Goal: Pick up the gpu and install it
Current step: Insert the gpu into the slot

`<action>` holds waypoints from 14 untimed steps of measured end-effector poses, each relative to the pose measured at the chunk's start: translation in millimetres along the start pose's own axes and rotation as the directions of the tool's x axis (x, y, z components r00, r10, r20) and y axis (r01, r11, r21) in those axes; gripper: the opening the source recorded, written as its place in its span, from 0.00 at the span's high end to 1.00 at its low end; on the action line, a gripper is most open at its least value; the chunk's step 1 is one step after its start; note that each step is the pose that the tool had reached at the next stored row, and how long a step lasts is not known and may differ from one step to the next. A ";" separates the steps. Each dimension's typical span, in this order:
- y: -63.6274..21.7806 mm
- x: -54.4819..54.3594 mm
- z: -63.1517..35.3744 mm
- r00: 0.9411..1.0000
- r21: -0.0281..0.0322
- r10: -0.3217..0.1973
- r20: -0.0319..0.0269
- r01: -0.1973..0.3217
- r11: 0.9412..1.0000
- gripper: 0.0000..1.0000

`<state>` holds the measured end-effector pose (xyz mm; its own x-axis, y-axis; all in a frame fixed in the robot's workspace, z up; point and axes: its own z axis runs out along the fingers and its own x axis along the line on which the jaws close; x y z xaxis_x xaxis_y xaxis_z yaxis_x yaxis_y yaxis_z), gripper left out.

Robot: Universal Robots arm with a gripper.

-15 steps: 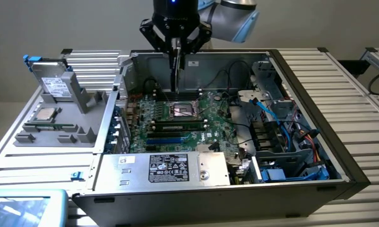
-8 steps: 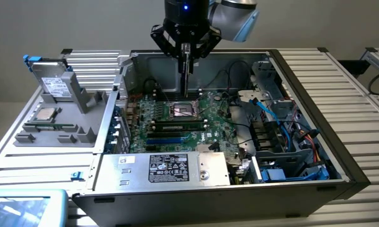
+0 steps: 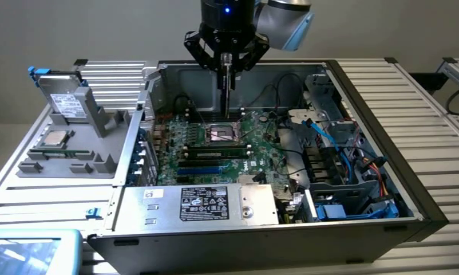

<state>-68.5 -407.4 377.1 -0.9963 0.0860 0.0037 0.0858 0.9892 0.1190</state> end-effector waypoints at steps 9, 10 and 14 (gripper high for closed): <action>-0.2 0.1 1.2 0.987 -0.007 -0.161 -0.019 0.161 0.987 0.71; -0.2 0.1 1.4 0.984 -0.008 -0.179 -0.021 0.179 0.984 0.71; -0.3 0.1 2.3 0.968 -0.012 -0.250 -0.030 0.250 0.968 0.71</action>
<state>-68.6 -407.5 374.8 -0.9859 -0.1675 0.0035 -0.1656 0.9779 0.1279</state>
